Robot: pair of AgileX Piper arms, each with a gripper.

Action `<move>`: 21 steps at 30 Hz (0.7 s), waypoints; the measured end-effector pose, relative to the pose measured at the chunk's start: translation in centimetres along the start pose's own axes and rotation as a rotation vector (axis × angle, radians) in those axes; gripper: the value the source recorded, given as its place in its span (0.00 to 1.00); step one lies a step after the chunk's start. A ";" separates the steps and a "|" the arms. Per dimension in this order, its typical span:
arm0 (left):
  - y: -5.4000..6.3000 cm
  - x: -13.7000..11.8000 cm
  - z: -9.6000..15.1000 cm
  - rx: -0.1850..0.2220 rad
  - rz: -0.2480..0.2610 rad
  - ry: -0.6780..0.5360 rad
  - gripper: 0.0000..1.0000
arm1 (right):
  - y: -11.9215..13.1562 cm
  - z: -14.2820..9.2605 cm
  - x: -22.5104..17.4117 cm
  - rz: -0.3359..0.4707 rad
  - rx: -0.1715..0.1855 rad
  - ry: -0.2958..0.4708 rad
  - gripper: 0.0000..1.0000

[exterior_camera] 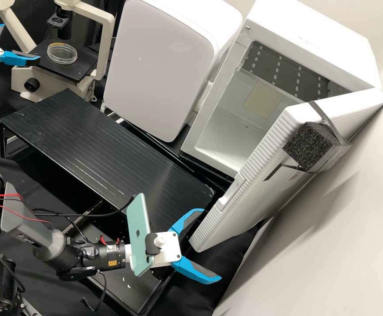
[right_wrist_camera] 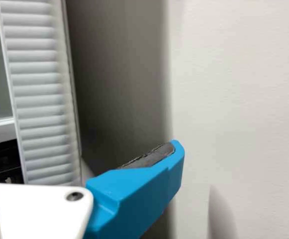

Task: Close the incubator door

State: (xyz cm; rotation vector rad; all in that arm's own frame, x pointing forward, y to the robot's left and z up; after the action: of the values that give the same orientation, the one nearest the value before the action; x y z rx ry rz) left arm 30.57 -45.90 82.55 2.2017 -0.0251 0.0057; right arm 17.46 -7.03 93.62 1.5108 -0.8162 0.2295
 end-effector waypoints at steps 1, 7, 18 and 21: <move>0.0 0.0 0.0 0.000 0.000 0.000 1.00 | -0.1 -0.1 0.1 -0.003 0.006 0.004 1.00; 0.0 0.0 0.0 0.000 0.000 0.000 1.00 | -0.2 -0.5 0.3 -0.024 0.013 0.033 1.00; 0.0 0.0 0.0 0.000 0.000 0.000 1.00 | -0.8 -2.2 -0.2 -0.145 0.123 0.161 1.00; 0.0 0.0 0.0 0.000 0.000 0.000 1.00 | -0.7 -2.5 -0.3 -0.156 0.168 0.180 1.00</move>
State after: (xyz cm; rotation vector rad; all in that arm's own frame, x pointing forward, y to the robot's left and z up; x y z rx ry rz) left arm 30.57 -45.90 82.55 2.2017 -0.0251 0.0057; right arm 18.51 -4.63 93.22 1.6761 -0.5437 0.3186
